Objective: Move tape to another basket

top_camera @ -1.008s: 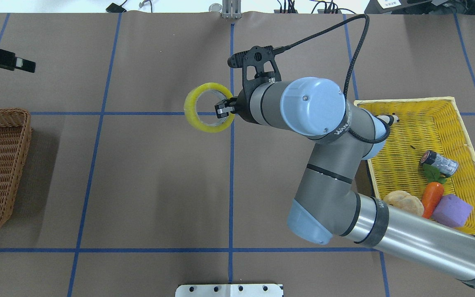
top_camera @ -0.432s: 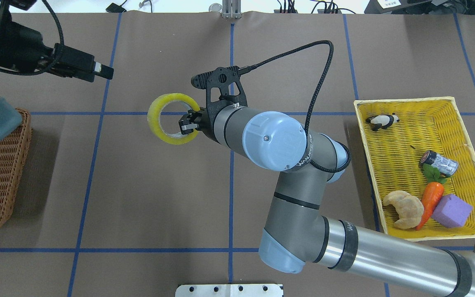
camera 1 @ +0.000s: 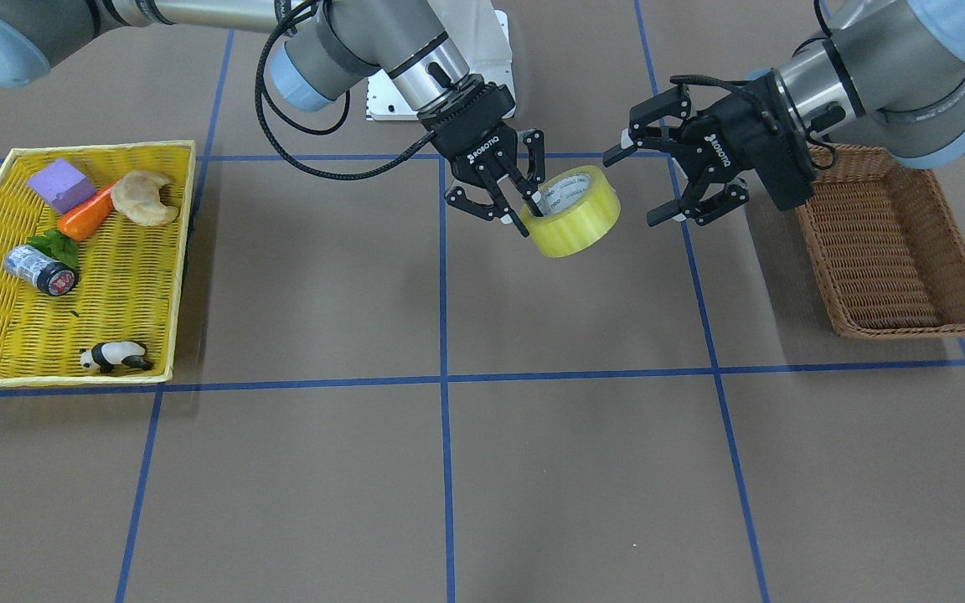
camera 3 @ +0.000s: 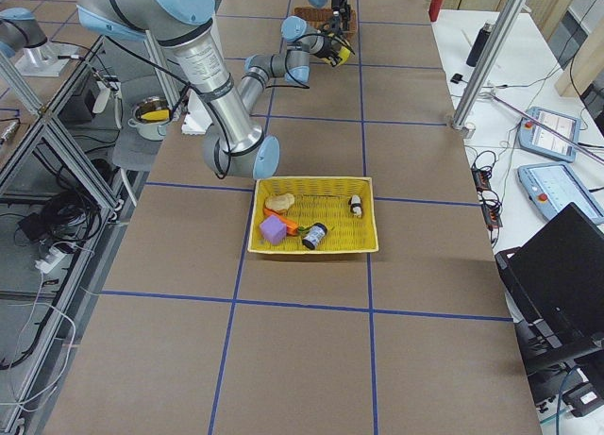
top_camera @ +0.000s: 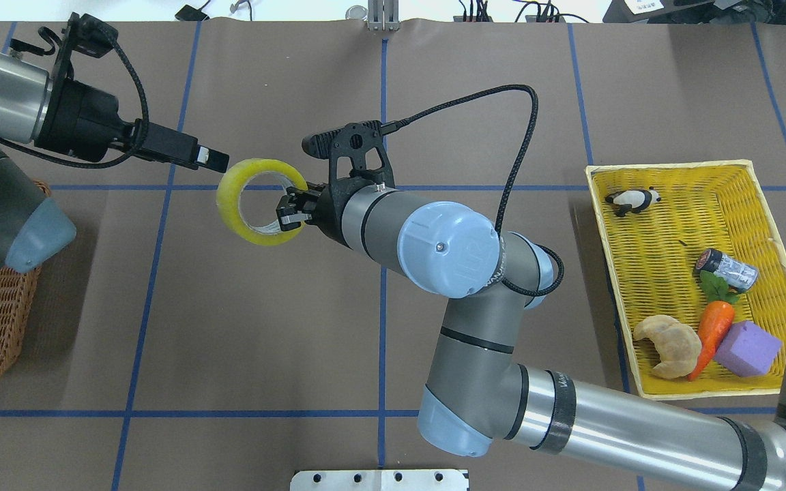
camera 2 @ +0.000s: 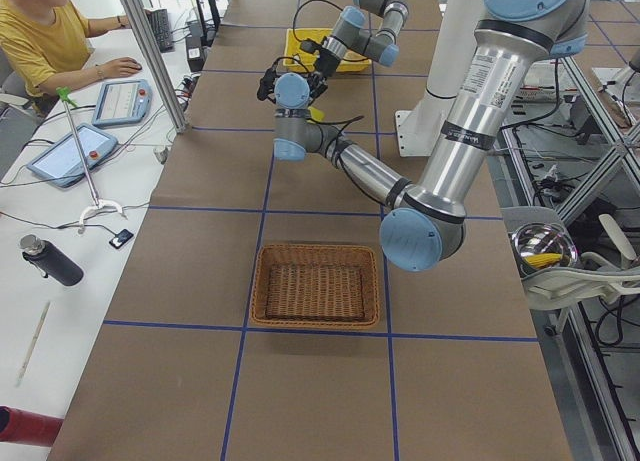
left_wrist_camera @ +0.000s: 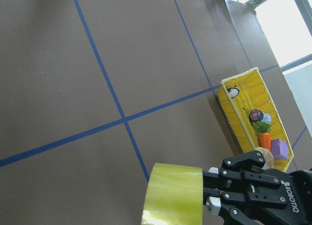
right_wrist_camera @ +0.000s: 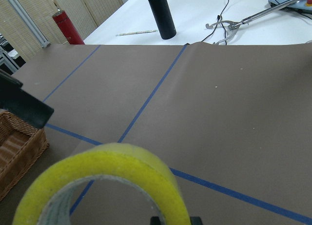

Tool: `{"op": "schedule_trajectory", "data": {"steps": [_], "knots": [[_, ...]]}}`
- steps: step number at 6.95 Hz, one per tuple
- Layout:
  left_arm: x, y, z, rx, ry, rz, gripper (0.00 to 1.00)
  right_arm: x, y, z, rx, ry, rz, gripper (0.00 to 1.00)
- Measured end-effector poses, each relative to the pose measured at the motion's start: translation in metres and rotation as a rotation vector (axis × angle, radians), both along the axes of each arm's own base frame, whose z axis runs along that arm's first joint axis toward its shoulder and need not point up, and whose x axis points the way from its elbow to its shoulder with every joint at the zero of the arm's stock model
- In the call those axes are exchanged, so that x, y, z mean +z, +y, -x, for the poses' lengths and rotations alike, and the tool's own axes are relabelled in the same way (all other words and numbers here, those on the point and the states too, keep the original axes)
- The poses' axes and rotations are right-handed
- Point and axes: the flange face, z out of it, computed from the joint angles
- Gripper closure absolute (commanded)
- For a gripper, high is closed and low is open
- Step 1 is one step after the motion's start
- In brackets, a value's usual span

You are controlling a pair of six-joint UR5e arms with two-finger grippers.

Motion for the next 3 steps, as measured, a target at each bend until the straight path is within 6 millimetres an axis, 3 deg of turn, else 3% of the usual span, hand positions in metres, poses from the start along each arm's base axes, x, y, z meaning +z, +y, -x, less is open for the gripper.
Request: {"op": "schedule_trajectory", "data": {"steps": [3], "knots": [[0.0037, 0.0027, -0.0059, 0.01, 0.0, -0.001, 0.02, -0.0057, 0.0021, -0.0035, -0.002, -0.018, -0.004, 1.0]]}}
